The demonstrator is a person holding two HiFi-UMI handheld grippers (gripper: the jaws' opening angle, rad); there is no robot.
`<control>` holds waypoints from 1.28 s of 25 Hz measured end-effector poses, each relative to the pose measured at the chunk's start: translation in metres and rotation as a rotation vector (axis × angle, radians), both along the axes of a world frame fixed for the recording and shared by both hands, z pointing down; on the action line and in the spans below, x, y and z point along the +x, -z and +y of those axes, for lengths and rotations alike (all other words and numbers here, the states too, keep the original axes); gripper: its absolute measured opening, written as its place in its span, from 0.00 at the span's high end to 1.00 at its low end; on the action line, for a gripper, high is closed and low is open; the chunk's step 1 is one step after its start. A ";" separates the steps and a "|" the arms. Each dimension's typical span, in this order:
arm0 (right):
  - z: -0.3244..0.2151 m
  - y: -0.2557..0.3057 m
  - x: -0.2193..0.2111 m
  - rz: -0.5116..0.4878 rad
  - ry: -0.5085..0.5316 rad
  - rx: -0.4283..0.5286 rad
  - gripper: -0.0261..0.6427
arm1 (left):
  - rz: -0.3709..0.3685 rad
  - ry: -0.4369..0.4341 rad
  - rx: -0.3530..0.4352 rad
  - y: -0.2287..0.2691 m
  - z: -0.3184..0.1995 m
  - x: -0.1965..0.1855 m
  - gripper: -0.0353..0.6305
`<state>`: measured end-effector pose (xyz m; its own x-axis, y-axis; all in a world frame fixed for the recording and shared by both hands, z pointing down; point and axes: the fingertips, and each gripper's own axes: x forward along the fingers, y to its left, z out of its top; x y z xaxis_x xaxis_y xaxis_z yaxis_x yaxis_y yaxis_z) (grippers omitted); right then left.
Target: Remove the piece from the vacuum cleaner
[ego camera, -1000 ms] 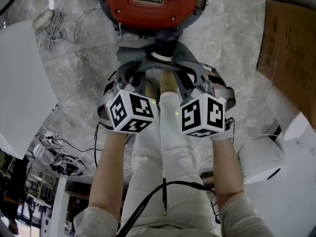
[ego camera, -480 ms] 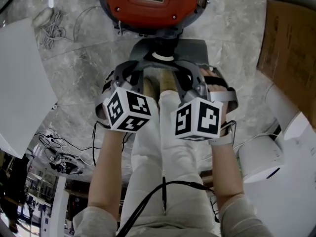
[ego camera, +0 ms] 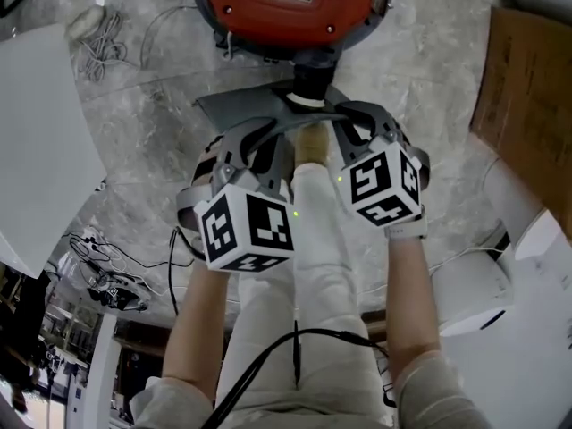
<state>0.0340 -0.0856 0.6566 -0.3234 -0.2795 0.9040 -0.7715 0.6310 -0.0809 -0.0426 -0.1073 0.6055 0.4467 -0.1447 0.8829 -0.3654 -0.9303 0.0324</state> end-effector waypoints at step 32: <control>0.006 0.005 0.000 0.037 -0.009 -0.031 0.92 | -0.044 0.020 -0.084 -0.003 0.007 -0.009 0.90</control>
